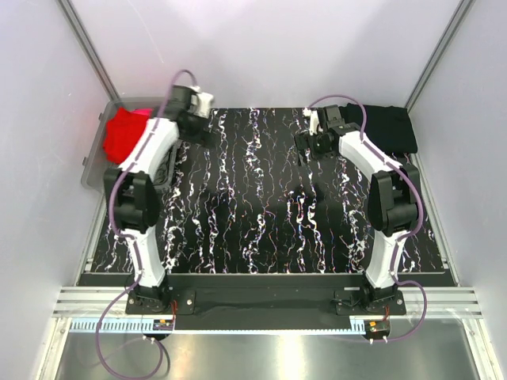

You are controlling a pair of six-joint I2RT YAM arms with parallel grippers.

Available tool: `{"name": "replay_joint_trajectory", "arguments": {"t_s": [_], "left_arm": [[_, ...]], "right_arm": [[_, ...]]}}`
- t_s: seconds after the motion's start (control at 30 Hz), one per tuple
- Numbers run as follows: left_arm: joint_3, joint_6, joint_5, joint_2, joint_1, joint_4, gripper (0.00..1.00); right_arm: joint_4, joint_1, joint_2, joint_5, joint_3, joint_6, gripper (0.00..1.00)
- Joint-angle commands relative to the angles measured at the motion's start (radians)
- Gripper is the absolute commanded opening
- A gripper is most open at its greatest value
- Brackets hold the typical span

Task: Fold and stack the t-shirts
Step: Grab the tshirt from the pile

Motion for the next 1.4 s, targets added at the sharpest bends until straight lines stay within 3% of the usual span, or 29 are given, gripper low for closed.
{"name": "replay_joint_trajectory", "arguments": {"t_s": [0.0,0.3,0.6,0.77,0.87,0.97,1.0,1.2,1.37], "left_arm": [[0.076,0.063,0.031,-0.053,0.138,-0.017,0.88],[-0.131,0.132,-0.107,-0.087,0.254,0.096,0.75],[-0.027,0.183,-0.240,0.051,0.281,0.144,0.70],[0.019,0.211,-0.245,0.125,0.281,0.138,0.65],[0.023,0.218,-0.236,0.137,0.281,0.133,0.56],[0.020,0.203,-0.213,0.120,0.283,0.129,0.17],[0.018,0.191,-0.199,0.104,0.277,0.126,0.00],[0.003,0.148,-0.179,-0.062,0.180,0.110,0.00],[0.062,0.120,-0.222,-0.200,0.067,0.132,0.00]], "right_arm": [[-0.038,0.008,-0.021,-0.072,0.077,-0.086,1.00],[-0.052,0.015,-0.038,-0.212,-0.010,-0.086,0.92],[-0.053,0.020,-0.078,-0.275,-0.052,-0.087,0.92],[-0.053,0.018,-0.090,-0.295,-0.072,-0.089,0.92],[-0.052,0.018,-0.099,-0.293,-0.084,-0.093,0.92],[-0.052,0.020,-0.107,-0.287,-0.087,-0.097,0.91],[-0.050,0.018,-0.108,-0.286,-0.087,-0.098,0.91],[-0.039,0.020,-0.107,-0.287,-0.089,-0.118,0.91],[-0.024,0.022,-0.102,-0.206,-0.025,-0.113,1.00]]}}
